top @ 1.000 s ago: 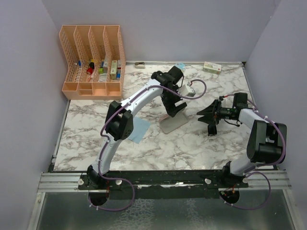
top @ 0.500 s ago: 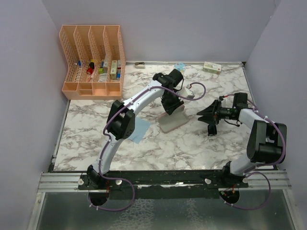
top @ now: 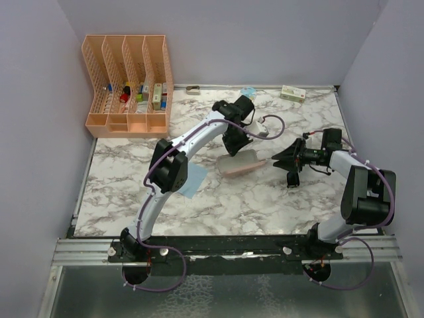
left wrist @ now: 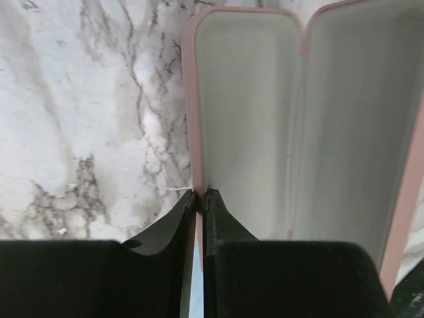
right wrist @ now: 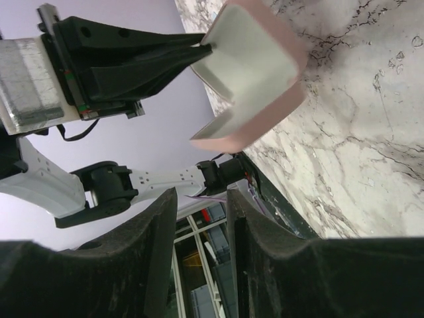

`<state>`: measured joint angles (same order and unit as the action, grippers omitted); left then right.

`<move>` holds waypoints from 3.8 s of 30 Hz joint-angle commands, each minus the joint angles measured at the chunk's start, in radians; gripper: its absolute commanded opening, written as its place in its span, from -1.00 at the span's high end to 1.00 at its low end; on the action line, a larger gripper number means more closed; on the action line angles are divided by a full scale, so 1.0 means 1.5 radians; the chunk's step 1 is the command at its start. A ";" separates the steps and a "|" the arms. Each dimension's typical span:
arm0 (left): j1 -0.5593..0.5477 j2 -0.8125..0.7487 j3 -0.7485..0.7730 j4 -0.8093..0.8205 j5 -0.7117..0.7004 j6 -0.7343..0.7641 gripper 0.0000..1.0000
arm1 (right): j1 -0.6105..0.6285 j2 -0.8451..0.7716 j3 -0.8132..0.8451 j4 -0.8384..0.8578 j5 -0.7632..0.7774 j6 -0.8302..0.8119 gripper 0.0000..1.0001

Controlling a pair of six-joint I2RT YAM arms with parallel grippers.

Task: Organize the sunglasses
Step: Adjust the sunglasses case at the center of the board.

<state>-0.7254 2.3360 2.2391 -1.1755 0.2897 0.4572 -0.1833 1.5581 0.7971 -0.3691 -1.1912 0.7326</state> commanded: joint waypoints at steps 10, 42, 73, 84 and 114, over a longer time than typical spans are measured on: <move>-0.024 -0.078 0.022 0.157 -0.203 0.114 1.00 | 0.003 0.016 0.025 0.010 0.004 0.010 0.30; -0.040 -0.163 -0.540 1.027 -0.436 0.495 1.00 | 0.033 0.206 0.235 0.086 0.019 0.127 0.98; -0.056 -0.171 -0.581 1.117 -0.467 0.486 0.58 | 0.124 0.372 0.348 0.059 0.033 0.127 0.98; -0.055 -0.163 -0.556 1.074 -0.447 0.451 0.10 | 0.152 0.380 0.332 0.068 0.043 0.133 0.98; -0.015 -0.129 -0.420 0.805 -0.465 0.303 -0.19 | 0.187 0.436 0.392 0.056 0.068 0.151 0.98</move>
<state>-0.7609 2.1376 1.5806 0.1123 -0.4095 0.9543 0.0906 2.1864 1.3575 -0.2832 -1.1210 0.9501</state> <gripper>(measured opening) 0.593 0.012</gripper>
